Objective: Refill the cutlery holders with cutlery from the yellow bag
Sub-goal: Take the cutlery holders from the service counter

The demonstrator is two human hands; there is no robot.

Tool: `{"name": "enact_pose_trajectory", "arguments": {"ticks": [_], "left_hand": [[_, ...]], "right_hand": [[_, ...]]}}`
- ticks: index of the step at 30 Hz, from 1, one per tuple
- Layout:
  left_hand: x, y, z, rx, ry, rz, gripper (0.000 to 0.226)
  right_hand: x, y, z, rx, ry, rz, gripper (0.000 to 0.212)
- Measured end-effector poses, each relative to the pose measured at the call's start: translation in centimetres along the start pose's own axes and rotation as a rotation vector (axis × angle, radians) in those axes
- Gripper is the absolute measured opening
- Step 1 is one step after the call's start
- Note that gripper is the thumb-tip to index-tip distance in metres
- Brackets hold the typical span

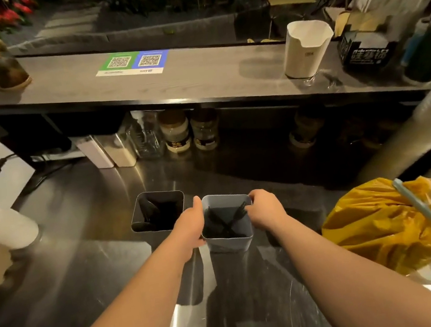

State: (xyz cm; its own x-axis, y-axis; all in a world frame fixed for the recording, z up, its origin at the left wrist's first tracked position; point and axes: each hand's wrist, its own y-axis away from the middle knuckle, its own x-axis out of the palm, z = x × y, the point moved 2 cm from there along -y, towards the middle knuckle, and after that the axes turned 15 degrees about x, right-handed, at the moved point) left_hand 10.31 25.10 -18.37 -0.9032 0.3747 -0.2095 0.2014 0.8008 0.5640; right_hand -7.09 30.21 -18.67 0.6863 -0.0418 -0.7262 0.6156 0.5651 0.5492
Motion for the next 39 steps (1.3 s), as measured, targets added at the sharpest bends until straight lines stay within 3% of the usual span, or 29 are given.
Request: {"name": "enact_pose_trajectory", "arguments": {"ticks": [9,13,15,17,18,20,23,27,32,34,36,39], "left_hand": [[0.0,-2.0,-0.7,0.051,-0.12,0.138,0.062],[0.0,-2.7,-2.3,0.023,-0.342,0.217,0.071],[-0.1,-2.9,-4.4,0.066,-0.646,0.196,0.075],[0.6,-3.9,-7.7,0.262,-0.928,0.09,0.07],[1.3,-4.1,-9.6,0.386,-0.95,0.043,0.06],[3.6,-4.7,-14.0,0.622,-0.81,0.026,0.035],[7.7,-5.5,-21.3,0.861,-0.56,-0.002,0.025],[13.0,-8.2,-29.5,0.937,-0.309,0.012,0.064],[16.8,-12.0,-35.8,0.86,-0.205,0.243,0.12],[17.6,-13.0,-36.4,0.822,-0.194,0.369,0.135],[18.7,-13.4,-36.7,0.833,-0.201,0.443,0.141],[19.8,-13.8,-36.8,0.856,-0.214,0.429,0.14]], "right_hand": [[0.2,-3.0,-0.3,0.021,0.028,0.063,0.033],[-0.4,-4.0,-0.4,0.033,0.036,0.167,0.035],[-1.6,-4.6,-0.3,0.012,0.061,0.192,0.044],[-4.3,-5.6,0.4,-0.032,-0.026,0.124,0.042],[-6.0,-6.0,1.0,-0.061,-0.115,0.065,0.033],[-10.4,-7.0,2.1,-0.095,-0.355,-0.069,0.009],[-17.8,-8.3,3.6,-0.071,-0.656,-0.217,0.008],[-26.2,-10.9,3.2,0.01,-0.603,-0.49,0.009],[-30.9,-15.7,3.1,0.247,-0.39,-0.461,0.022],[-31.7,-16.9,3.6,0.185,-0.22,-0.462,0.04],[-32.2,-17.8,3.9,0.01,-0.01,-0.432,0.057],[-32.2,-18.6,4.0,-0.198,0.188,-0.311,0.063]]}}
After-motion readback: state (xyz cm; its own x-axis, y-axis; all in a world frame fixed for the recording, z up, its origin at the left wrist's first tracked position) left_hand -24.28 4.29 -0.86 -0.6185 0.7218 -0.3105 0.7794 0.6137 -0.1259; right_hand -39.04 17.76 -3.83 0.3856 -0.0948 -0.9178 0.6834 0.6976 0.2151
